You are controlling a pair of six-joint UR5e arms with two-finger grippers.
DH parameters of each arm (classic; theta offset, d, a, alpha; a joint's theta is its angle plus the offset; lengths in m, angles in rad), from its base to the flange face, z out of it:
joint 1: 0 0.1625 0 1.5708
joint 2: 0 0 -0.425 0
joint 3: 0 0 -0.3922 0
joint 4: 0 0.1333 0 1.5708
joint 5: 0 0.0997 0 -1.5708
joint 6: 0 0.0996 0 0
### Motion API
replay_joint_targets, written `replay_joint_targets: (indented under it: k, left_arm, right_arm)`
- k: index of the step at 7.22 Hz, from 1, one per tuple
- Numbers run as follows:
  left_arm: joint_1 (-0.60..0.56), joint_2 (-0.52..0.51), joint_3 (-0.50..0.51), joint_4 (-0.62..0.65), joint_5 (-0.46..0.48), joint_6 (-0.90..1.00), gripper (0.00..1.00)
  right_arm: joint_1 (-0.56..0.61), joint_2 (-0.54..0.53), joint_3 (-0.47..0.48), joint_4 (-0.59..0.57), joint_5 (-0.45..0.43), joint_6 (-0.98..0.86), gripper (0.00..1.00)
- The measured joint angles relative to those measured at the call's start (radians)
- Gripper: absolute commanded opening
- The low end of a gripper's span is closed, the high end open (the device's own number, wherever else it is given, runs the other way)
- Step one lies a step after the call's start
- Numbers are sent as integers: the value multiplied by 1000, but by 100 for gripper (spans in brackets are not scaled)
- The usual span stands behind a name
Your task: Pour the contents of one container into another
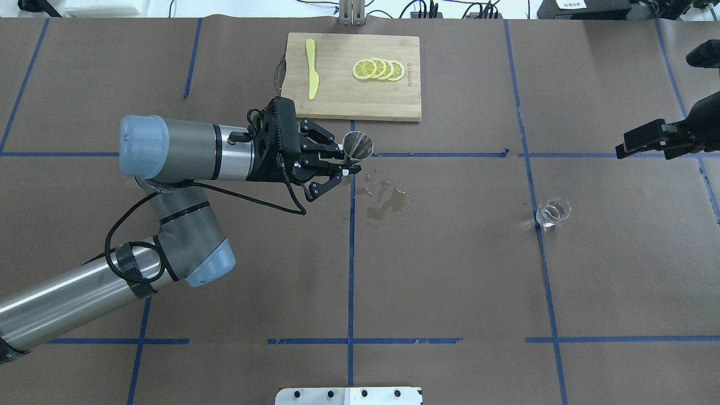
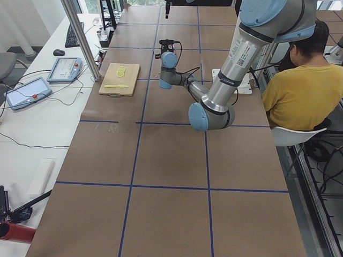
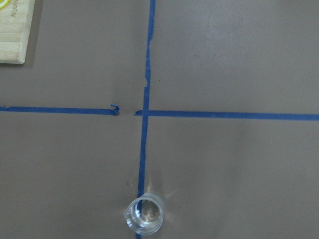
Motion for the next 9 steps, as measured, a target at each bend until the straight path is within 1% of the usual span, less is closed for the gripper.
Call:
replay_joint_targets:
  k: [1,2,3,4,6,7,9]
  left_arm:
    - [1,0,0,2,1,0,0]
    - [1,0,-1,4,1,0,0]
    - [1,0,-1,5,8,-2,0]
    - [2,1,-1,5,16,-3,0]
    - [4,2,0,7,24,-4,0]
    - [6,3,0,7,30,-5,0]
    - [13,6,0,6,52,-6,0]
  right_arm:
    - [-78,-7,51,-8,-60,111,100]
    - [-165,-17,80,31,-152,238,100]
    - [-255,-44,91,117,-270,358,100]
    - [-344,-74,96,182,-410,447,100]
    - [-520,-112,98,223,-724,597,100]
    - [-590,-125,97,235,-866,642,100]
    - [-707,-160,86,281,-1119,681,100]
